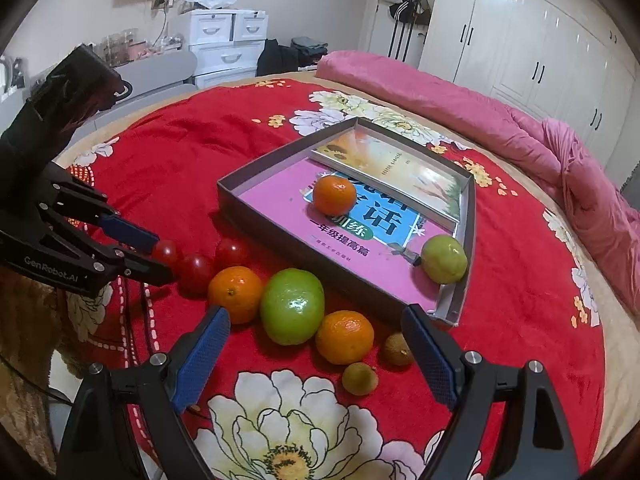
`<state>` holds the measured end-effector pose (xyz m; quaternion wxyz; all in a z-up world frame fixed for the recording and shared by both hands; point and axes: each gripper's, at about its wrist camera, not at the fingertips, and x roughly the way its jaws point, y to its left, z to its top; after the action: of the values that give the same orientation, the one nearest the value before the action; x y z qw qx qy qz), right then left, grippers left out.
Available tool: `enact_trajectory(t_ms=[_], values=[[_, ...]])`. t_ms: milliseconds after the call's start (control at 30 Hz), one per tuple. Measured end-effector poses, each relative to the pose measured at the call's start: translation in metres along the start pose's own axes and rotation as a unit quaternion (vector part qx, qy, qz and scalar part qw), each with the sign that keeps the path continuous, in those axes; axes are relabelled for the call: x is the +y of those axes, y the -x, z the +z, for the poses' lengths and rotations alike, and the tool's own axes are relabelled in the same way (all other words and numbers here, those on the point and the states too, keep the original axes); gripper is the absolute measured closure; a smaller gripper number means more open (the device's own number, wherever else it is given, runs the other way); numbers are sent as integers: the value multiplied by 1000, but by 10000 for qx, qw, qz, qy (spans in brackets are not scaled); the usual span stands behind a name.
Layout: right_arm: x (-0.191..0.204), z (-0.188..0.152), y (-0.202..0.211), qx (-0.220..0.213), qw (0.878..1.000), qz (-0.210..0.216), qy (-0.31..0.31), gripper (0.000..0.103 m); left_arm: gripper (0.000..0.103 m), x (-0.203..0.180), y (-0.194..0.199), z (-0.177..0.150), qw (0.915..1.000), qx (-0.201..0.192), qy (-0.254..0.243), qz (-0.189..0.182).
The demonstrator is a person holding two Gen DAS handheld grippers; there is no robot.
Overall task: Organize fruits
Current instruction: 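Grasp the large green lime with the right tool while the left tool grips a red tomato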
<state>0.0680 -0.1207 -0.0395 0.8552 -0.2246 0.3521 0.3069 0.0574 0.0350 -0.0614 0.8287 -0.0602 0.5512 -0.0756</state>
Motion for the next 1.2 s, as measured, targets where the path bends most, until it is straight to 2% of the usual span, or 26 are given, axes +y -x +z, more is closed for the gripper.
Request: enact_trajectory(t_ms=[267, 400, 633, 800, 933, 1100, 1200], values=[[8, 2, -13, 134, 9989, -138, 426, 18, 70, 4, -4, 3, 10000, -6, 16, -51], [12, 2, -26, 302, 9966, -273, 722, 30, 70, 6, -4, 3, 10000, -9, 55, -73], [19, 4, -36, 311, 9942, -210, 1012, 36, 70, 8, -6, 5, 9999, -6, 97, -96], [17, 6, -38, 316, 9943, -122, 1008, 37, 70, 9, -7, 6, 9999, -1, 106, -100], [19, 8, -40, 348, 9928, 62, 1141, 46, 70, 10, -8, 6, 9998, -9, 137, -131], [15, 11, -43, 428, 9902, 349, 1280, 49, 70, 11, -9, 7, 9997, -20, 166, -158], [12, 12, -45, 460, 9894, 570, 1252, 58, 70, 12, -9, 7, 9997, -30, 180, -171]])
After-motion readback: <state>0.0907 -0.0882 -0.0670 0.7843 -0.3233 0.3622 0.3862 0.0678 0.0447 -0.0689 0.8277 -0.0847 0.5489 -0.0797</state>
